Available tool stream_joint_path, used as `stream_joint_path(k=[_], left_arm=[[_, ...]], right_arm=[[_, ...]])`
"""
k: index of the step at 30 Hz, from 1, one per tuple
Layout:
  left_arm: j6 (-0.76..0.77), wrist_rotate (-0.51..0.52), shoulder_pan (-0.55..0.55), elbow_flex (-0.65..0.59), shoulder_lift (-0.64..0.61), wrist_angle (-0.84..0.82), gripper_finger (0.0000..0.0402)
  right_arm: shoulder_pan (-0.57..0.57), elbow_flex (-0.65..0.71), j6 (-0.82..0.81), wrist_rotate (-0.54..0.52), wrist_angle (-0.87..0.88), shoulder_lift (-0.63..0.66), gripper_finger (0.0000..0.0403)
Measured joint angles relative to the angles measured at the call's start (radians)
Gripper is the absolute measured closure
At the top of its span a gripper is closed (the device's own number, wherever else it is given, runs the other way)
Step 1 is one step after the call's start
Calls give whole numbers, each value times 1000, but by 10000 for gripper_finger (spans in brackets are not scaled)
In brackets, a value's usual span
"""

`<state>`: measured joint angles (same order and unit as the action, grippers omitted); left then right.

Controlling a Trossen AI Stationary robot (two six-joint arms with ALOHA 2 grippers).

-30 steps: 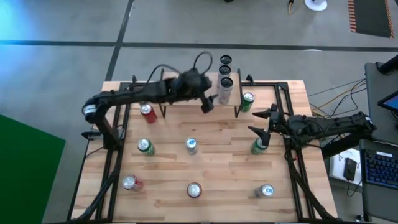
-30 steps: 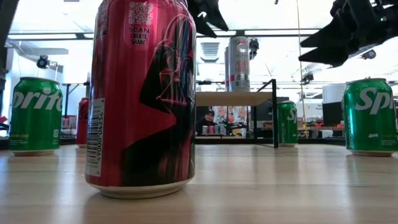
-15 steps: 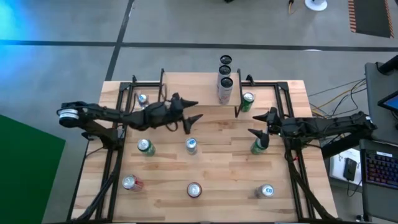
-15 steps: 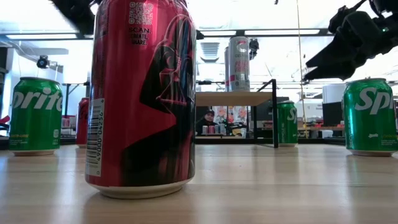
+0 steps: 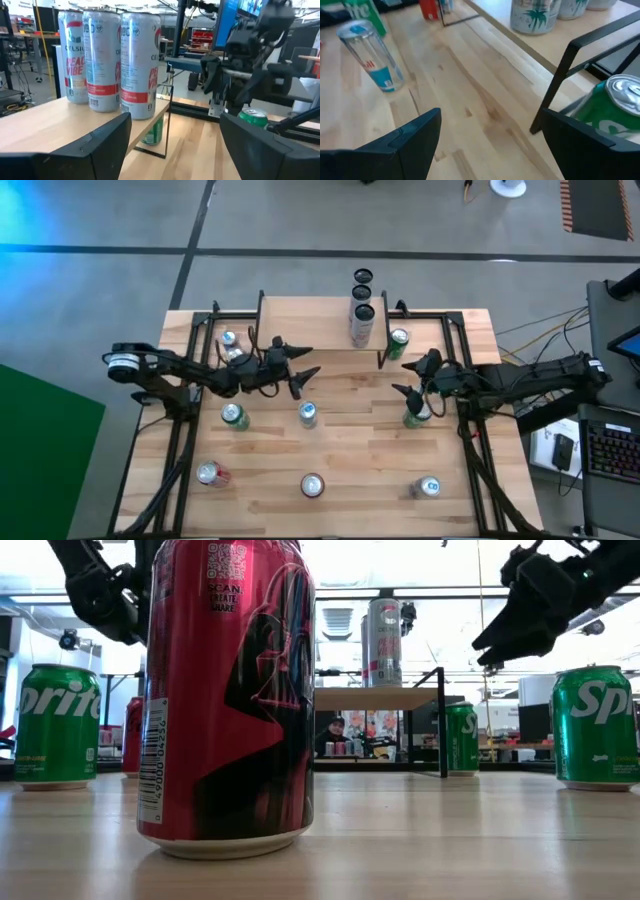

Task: Place canned beverage on shelf
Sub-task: Put the top blue soda can on the shelf

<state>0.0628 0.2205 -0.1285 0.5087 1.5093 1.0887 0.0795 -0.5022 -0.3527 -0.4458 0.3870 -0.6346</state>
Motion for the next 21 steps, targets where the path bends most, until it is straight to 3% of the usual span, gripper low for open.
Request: stream_joint_path(k=[10, 21], left_arm=[[-16, 50, 1, -118, 30, 384, 111], [-21, 32, 4, -116, 16, 387, 111]], right_arm=[[-64, -159, -16, 0, 277, -127, 76], [-243, -146, 7, 8, 341, -116, 76]])
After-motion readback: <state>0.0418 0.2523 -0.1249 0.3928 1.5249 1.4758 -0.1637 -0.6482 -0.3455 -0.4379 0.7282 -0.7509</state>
